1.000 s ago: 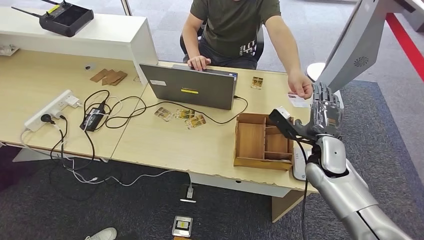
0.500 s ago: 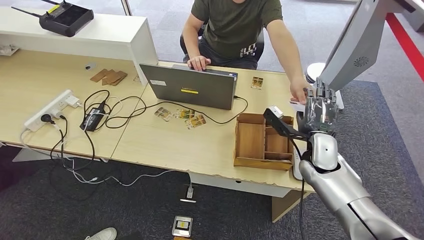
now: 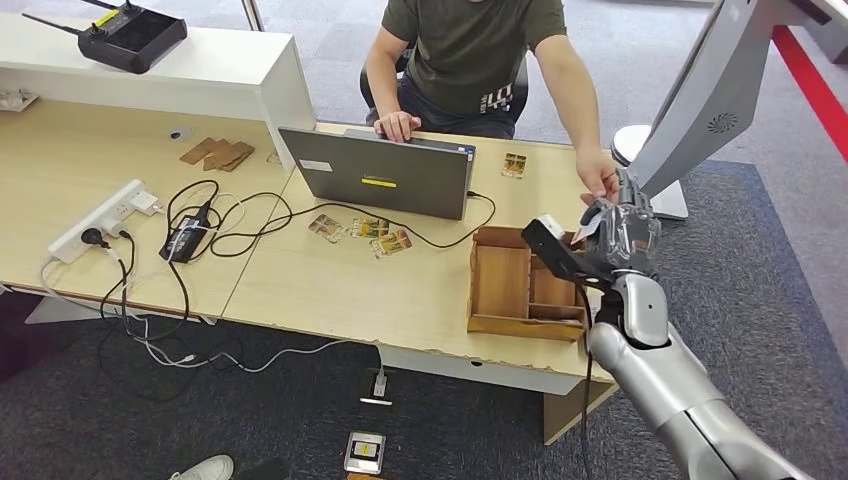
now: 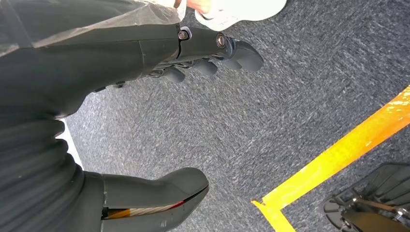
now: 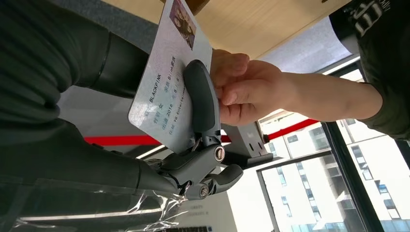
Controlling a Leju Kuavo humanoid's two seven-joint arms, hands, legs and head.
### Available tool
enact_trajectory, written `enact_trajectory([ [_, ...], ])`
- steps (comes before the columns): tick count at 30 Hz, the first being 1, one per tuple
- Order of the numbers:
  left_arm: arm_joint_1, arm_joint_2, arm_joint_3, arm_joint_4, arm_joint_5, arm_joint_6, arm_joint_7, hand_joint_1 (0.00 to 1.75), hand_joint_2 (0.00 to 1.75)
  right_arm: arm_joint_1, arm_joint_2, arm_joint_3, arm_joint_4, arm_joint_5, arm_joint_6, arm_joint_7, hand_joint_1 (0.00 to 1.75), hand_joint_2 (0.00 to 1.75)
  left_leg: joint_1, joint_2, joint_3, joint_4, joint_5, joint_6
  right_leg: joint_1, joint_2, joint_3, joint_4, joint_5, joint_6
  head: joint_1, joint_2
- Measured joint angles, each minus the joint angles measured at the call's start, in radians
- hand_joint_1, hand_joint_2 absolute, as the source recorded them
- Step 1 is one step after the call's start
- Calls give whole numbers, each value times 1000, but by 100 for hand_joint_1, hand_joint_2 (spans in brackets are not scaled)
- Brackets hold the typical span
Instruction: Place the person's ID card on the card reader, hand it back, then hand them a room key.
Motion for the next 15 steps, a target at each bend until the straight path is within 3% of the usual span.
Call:
enact_trajectory([
  [6, 10, -2, 20, 4, -2, 16, 0, 0, 175, 63, 2, -47, -23, -129, -86, -61, 175, 175, 0, 0, 0, 0, 0, 0, 0, 0, 0, 0, 0, 0, 0, 0],
  [15, 36, 10, 57, 10, 17, 30, 9, 0, 175, 211, -55, -96, -137, -233, -152, -28, 175, 175, 0, 0, 0, 0, -1, 0, 0, 0, 0, -1, 0, 0, 0, 0],
])
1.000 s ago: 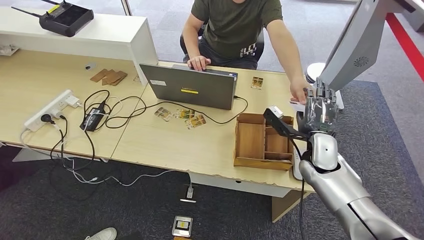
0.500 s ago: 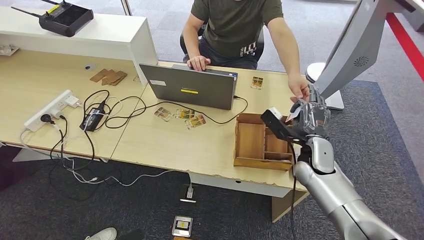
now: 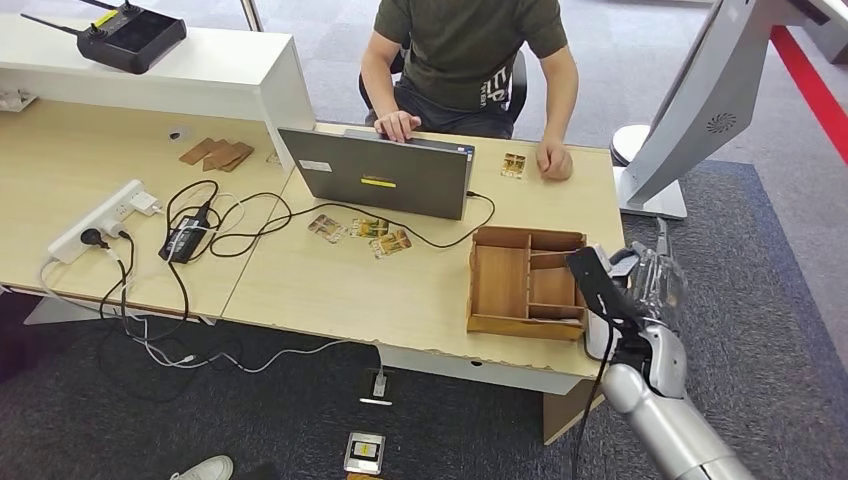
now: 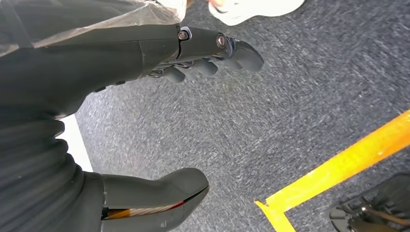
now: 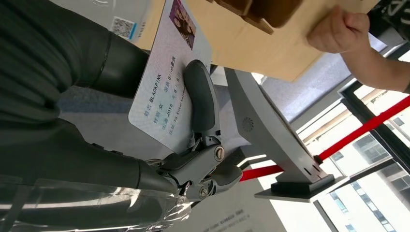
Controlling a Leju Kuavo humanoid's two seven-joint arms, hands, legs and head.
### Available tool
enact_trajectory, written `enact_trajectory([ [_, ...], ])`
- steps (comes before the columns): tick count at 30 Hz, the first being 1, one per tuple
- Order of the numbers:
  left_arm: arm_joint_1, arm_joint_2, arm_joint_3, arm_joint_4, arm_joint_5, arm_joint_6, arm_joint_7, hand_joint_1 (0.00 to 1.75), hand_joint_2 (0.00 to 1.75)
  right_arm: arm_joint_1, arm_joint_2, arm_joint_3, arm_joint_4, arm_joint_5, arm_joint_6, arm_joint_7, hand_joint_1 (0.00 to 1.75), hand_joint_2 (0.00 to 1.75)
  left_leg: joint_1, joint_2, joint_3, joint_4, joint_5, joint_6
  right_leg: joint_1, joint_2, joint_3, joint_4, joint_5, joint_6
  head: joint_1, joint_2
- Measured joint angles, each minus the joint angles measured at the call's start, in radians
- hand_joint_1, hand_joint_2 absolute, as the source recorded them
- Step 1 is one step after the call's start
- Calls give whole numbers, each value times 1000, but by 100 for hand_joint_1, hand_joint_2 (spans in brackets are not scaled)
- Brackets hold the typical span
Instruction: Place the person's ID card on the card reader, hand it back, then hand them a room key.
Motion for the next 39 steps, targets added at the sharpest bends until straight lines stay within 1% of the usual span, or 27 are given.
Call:
enact_trajectory([
  [4, 16, 19, 23, 5, 27, -1, -6, 0, 175, 74, -20, -15, -31, -27, -1, 1, 175, 175, 0, 0, 0, 0, 0, 0, 0, 0, 0, 0, 0, 0, 0, 0],
  [7, 32, 25, 37, 10, 37, 3, -18, 0, 175, 121, -38, -27, -49, -11, 11, 20, 175, 175, 0, 0, 0, 0, 0, 0, 0, 0, 0, 0, -1, 0, 0, 0],
  [11, 44, 29, 47, 15, 42, 11, -25, 0, 175, 175, -54, -44, -73, 28, 41, 51, 175, 175, 0, 0, 0, 0, 0, 0, 0, 0, 0, 0, -1, 0, 0, 0],
  [16, 50, 38, 60, 16, 50, 14, -27, 0, 175, 220, -62, -53, -89, 47, 95, 62, 175, 175, 0, 0, 0, 0, 0, 0, 0, 0, 0, 0, -1, 0, 0, 0],
  [22, 54, 44, 67, 17, 57, 15, -27, 0, 175, 239, -56, -52, -88, 39, 143, 63, 175, 175, 0, 0, 0, 0, 0, 0, 0, 0, 0, 0, -1, 0, 0, 0],
  [29, 52, 35, 67, 22, 56, 24, -27, 0, 175, 241, -48, -58, -98, 40, 173, 77, 175, 175, 0, 0, 0, 0, 0, 0, 0, 0, 1, 0, -1, 0, 0, 0],
  [33, 44, 29, 67, 24, 50, 29, -27, 0, 175, 241, -49, -73, -140, 83, 187, 104, 175, 175, 0, 1, 0, 0, 0, 0, 0, 0, 0, 0, 0, 0, 0, 0],
  [39, 32, 30, 68, 25, 35, 22, -19, 0, 175, 231, -64, -107, -249, 169, 219, 137, 175, 175, 0, 0, 1, 0, 0, 0, 0, 0, 1, 0, 0, 0, 0, 0],
])
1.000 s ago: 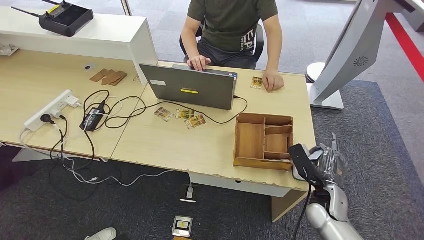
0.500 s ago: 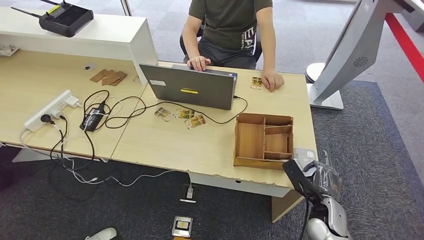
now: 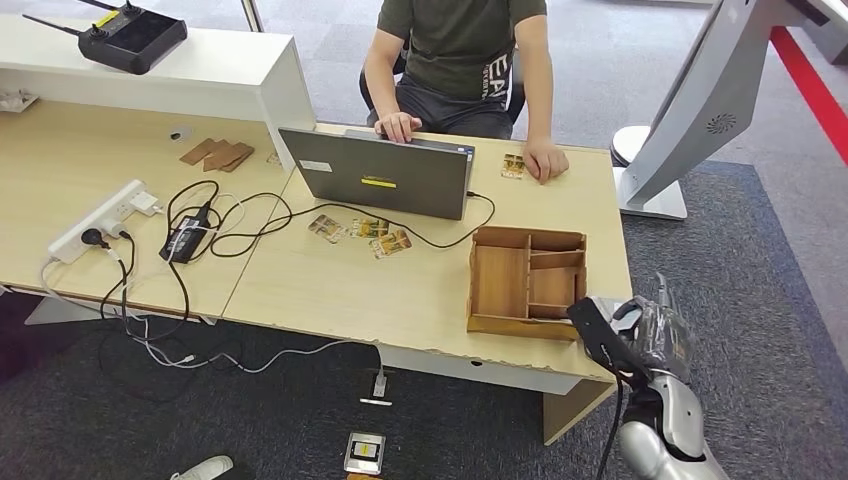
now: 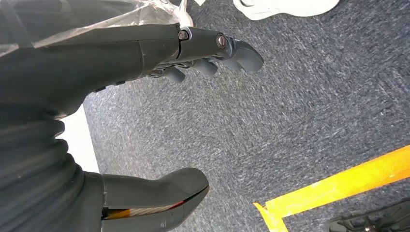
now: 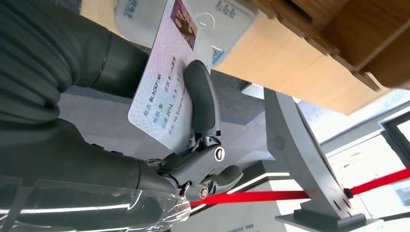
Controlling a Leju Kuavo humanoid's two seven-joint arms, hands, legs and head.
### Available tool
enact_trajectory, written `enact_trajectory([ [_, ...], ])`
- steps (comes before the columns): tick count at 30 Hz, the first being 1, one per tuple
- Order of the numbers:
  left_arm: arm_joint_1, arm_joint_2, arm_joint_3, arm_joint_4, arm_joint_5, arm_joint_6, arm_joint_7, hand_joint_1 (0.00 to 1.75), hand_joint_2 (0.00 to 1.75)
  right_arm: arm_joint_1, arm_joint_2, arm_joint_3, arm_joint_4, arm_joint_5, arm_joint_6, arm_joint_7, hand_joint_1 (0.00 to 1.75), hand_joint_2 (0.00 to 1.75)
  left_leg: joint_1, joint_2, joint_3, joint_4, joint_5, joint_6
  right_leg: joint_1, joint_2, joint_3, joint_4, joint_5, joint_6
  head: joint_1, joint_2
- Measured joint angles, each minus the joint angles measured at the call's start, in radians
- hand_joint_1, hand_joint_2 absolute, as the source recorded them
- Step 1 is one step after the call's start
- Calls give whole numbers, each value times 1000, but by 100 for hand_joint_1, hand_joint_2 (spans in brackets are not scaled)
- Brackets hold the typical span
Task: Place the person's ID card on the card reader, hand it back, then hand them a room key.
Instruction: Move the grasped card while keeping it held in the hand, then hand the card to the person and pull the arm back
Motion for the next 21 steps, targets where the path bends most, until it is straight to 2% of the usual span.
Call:
enact_trajectory([
  [9, -7, 0, 0, 0, -46, -19, -2, 0, 175, -70, 0, -17, -126, 79, 53, -19, 175, 175, 0, 0, 0, 0, 0, 0, 0, 0, 0, 0, 0, 0, 0, 0],
  [15, -31, -14, -1, -1, -103, -21, 13, 0, 175, -169, 57, -1, -102, -231, 97, -128, 175, 175, 0, 0, 0, 0, 1, -1, 0, 0, 0, 1, 0, 0, 0, 0],
  [21, -46, -51, -3, 0, -152, -15, 21, 0, 175, -290, 109, 25, -9, -295, 115, -118, 175, 175, 0, 0, -1, 0, 1, 0, 0, 0, 0, 1, 1, 0, 0, 0],
])
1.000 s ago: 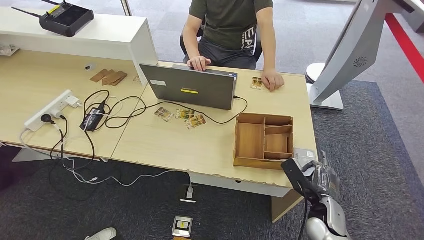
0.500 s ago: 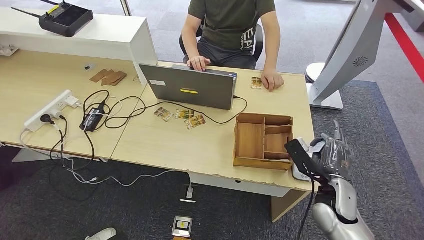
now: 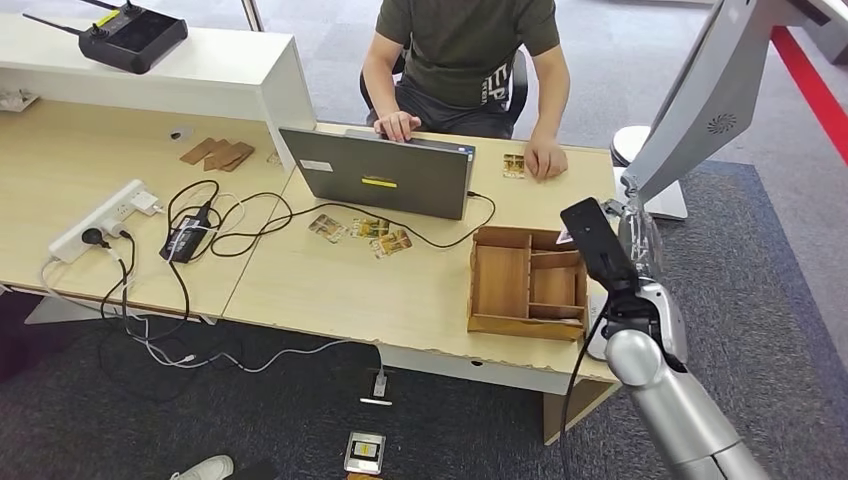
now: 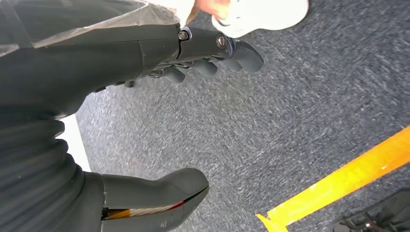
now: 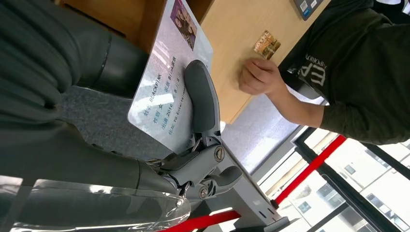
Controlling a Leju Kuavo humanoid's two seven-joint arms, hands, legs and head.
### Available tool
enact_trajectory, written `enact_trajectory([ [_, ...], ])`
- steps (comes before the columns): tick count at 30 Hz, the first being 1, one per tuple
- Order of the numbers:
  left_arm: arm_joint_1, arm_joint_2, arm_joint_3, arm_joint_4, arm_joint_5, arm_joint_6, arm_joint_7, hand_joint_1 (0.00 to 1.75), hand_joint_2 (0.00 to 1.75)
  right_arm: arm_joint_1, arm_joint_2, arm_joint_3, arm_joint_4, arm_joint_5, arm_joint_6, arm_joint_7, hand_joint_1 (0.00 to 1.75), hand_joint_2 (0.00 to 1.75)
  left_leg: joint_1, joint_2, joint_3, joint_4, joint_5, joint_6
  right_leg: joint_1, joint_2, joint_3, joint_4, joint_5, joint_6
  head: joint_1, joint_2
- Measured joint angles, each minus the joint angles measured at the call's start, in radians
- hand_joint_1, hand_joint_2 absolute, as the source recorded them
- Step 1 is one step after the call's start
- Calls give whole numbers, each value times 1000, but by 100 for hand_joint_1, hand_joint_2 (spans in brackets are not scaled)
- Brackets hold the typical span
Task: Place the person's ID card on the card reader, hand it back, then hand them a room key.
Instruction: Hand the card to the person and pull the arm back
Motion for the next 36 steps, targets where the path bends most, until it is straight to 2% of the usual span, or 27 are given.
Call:
enact_trajectory([
  [8, -34, -47, -1, 4, -52, -4, 27, 0, 175, -89, 53, 25, 128, -23, -52, -32, 175, 175, 0, -1, 0, 0, 0, 0, 0, 0, 0, 0, 0, 0, 0, 0],
  [22, -81, -95, -1, 41, -75, -17, 35, 0, 175, -121, 106, 54, 258, 44, -99, -64, 175, 175, 0, 0, 0, 0, 0, 0, 0, 0, 0, 0, 0, 0, 0, 0],
  [26, -87, -97, 0, 51, -78, -27, 32, 0, 175, -132, 115, 63, 286, 92, -100, -59, 2, 175, 0, 0, 0, 0, 0, 0, 0, 0, 0, 0, 0, 0, 0, 0],
  [32, -90, -97, 1, 62, -83, -35, 29, 0, 175, -133, 116, 72, 297, 172, -91, -17, 0, 175, 0, 0, 0, 0, 0, 0, 0, 0, -1, 0, 0, 0, 0, 0],
  [36, -87, -97, 2, 67, -85, -32, 27, 0, 175, -115, 104, 69, 247, 233, -95, 8, 0, 175, 0, 0, 0, 0, 0, 0, 0, 0, -1, 0, 0, 0, 0, 0],
])
